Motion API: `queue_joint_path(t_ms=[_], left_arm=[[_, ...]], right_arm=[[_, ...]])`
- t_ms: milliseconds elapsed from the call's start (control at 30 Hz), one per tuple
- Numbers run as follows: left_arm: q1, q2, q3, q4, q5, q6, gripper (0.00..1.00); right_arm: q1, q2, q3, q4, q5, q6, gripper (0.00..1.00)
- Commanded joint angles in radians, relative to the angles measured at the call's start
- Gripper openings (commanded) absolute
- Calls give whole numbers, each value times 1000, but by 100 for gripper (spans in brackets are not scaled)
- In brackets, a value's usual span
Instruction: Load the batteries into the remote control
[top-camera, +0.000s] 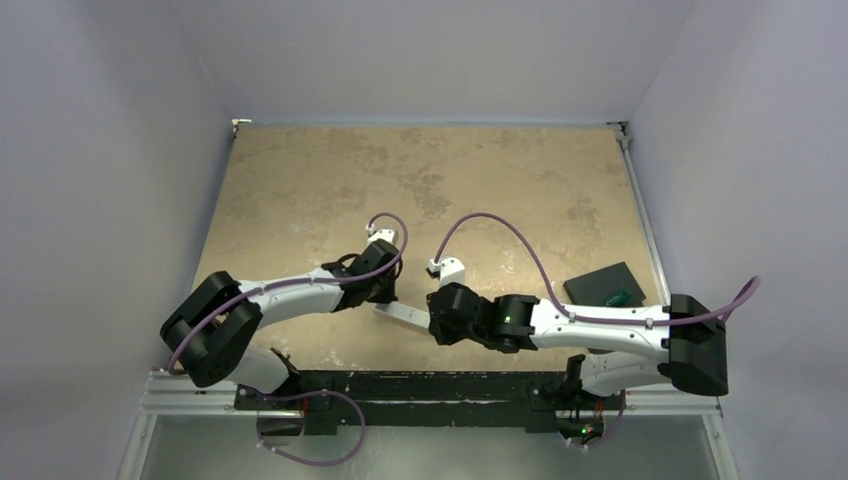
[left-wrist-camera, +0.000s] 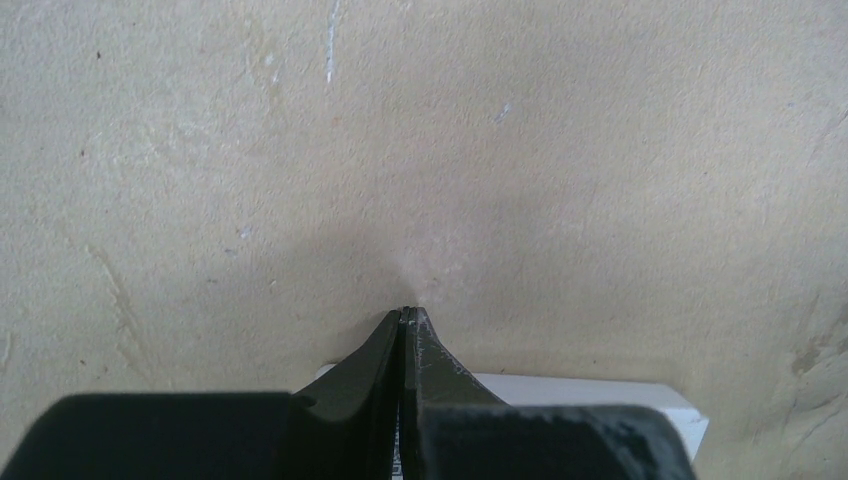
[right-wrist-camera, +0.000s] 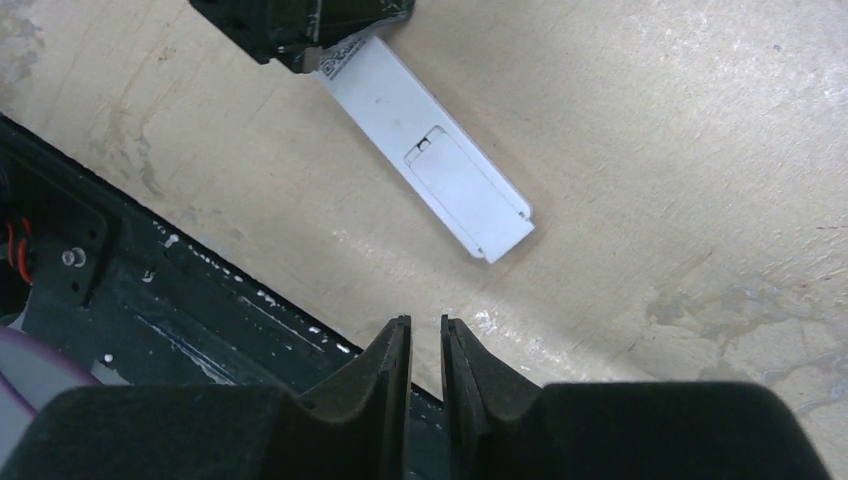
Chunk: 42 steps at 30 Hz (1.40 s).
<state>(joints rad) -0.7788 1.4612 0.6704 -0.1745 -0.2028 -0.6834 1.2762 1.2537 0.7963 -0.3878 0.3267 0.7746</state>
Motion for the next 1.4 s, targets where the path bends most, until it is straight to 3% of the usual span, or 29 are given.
queue_joint_path(t_ms=[0, 467, 700, 833, 900, 1100, 1367], left_arm=[[5, -60, -33, -14, -11, 9, 0], [4, -159, -108, -20, 26, -19, 0], [6, -203, -112, -56, -2, -25, 0], [6, -239, -107, -84, -31, -38, 31], [6, -259, -108, -99, -43, -43, 40], [6, -317, -116, -151, -69, -65, 53], [5, -382, -151, -167, 3, -93, 63]], right_arm=[[2, 4, 5, -7, 47, 27, 25], [2, 32, 35, -33, 48, 34, 27], [2, 49, 48, -28, 41, 35, 36], [2, 63, 63, -34, 47, 27, 39], [2, 69, 68, -38, 51, 25, 40], [2, 85, 80, -43, 55, 19, 42], [2, 102, 86, -43, 80, 14, 43]])
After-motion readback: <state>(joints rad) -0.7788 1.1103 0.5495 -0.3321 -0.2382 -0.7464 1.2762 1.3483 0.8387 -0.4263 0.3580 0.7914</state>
